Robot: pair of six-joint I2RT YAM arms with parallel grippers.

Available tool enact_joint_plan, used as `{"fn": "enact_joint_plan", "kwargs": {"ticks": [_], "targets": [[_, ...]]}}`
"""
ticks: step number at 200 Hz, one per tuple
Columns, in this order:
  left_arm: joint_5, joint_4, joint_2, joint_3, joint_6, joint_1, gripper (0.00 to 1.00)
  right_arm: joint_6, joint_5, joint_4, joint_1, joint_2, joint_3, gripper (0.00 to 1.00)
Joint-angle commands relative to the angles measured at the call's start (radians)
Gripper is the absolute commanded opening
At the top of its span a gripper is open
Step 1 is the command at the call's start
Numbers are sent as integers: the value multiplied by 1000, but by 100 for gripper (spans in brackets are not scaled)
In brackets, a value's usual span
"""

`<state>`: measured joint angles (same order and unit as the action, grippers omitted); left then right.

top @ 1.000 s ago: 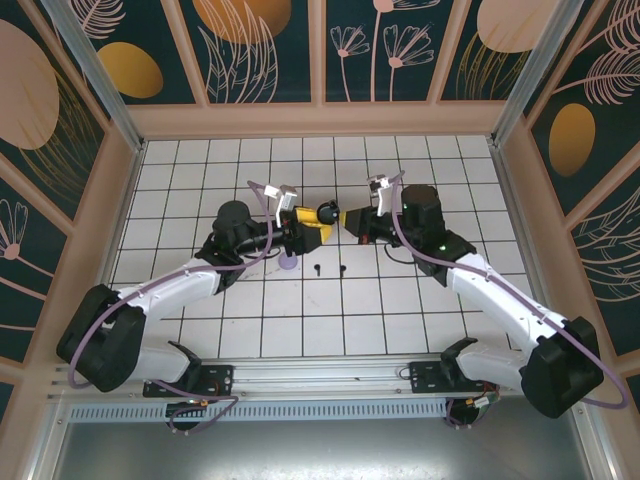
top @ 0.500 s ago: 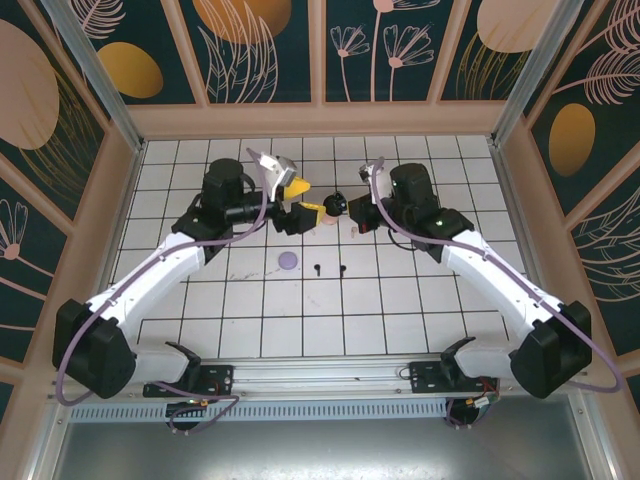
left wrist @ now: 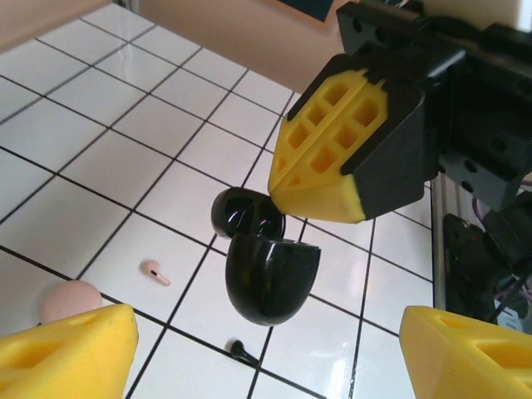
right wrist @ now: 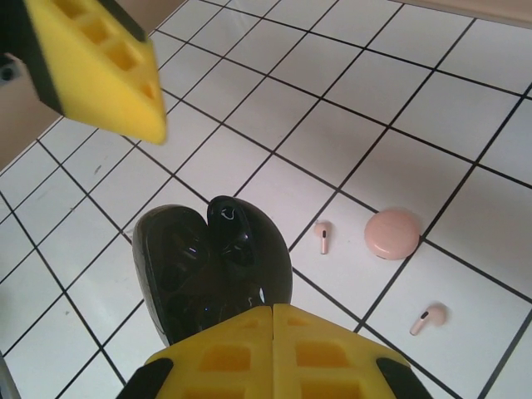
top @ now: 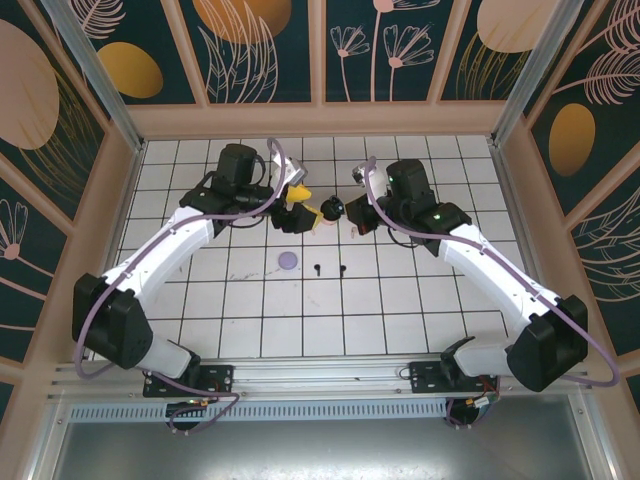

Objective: Insert the wireless bluetooth earbuds into the charging case

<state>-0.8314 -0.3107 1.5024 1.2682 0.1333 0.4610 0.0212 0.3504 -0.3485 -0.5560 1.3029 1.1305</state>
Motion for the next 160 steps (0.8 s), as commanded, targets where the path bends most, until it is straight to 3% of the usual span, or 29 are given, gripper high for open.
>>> {"fn": "enact_joint_plan", "kwargs": {"ticks": [1, 91, 160], "targets": [[-104, -116, 47, 71, 87, -10, 81, 28, 52, 4, 4, -4, 5, 0], [-238, -338, 181, 224, 230, -10, 69, 61, 125, -13, 4, 3, 24, 0], [-293, -399, 205, 260, 276, -10, 65, 66, 156, -3, 4, 5, 28, 0]]}}
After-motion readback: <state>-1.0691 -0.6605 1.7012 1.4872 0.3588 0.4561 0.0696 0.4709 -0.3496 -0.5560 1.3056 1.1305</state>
